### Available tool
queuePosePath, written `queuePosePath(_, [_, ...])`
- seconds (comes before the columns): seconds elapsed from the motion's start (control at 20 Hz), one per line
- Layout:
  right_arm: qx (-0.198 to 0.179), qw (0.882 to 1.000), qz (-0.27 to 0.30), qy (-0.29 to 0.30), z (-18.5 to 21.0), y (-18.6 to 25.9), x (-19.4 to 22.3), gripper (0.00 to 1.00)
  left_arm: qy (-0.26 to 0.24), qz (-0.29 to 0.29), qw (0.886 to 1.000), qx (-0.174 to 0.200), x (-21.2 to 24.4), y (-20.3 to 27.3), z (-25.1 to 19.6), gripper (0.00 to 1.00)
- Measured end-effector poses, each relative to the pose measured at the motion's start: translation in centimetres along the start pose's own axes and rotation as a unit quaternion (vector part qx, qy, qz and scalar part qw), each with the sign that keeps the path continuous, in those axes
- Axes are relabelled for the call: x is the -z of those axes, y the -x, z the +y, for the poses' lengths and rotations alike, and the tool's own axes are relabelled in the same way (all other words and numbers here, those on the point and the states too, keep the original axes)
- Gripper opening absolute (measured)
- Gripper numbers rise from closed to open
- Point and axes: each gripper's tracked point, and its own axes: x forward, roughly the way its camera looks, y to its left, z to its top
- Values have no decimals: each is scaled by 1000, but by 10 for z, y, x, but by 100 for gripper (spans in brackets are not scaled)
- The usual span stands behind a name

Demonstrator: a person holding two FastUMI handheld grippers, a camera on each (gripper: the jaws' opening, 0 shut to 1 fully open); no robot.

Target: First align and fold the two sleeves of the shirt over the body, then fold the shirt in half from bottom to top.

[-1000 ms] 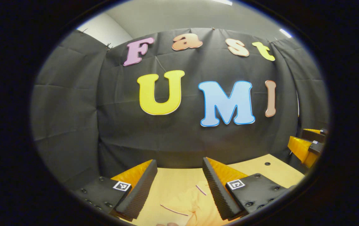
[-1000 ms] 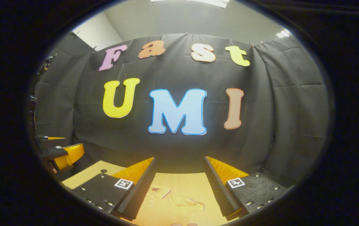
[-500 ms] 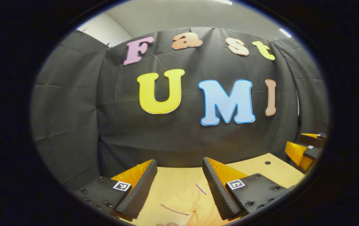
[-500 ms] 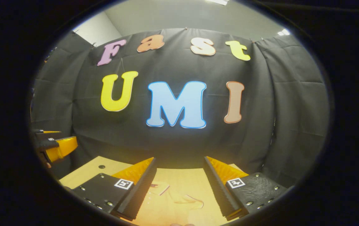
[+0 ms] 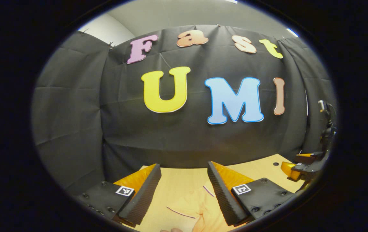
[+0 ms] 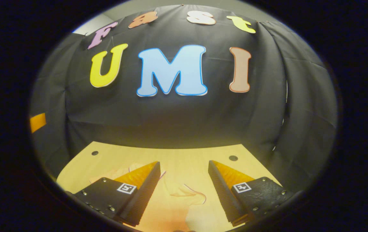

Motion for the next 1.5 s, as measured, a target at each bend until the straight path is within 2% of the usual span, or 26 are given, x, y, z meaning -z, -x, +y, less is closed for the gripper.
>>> queuePosePath(0.45, [4,992,122,-14,-31,-75,94,94,-14,17,999,-29,11,-11,13,94])
queuePosePath(0.8, [-16,976,217,-12,-37,-113,168,94,-15,37,998,-54,23,-12,26,94])
queuePosePath(1.2, [-35,959,282,-14,-35,-133,213,93,-17,58,995,-83,32,-9,37,94])
queuePosePath(1.25, [-40,957,287,-14,-33,-134,215,88,-17,59,994,-85,33,-9,39,94])
queuePosePath(1.35, [-36,957,287,-6,-37,-137,215,72,-16,61,994,-87,36,-9,41,94])
queuePosePath(1.4, [-36,956,292,-11,-36,-133,215,48,-15,62,994,-86,37,-9,41,94])
queuePosePath(1.45, [-30,956,291,-15,-39,-134,214,39,-15,63,994,-85,37,-8,39,94])
queuePosePath(1.5, [-21,957,289,-22,-43,-137,214,17,-16,63,994,-83,37,-7,38,94])
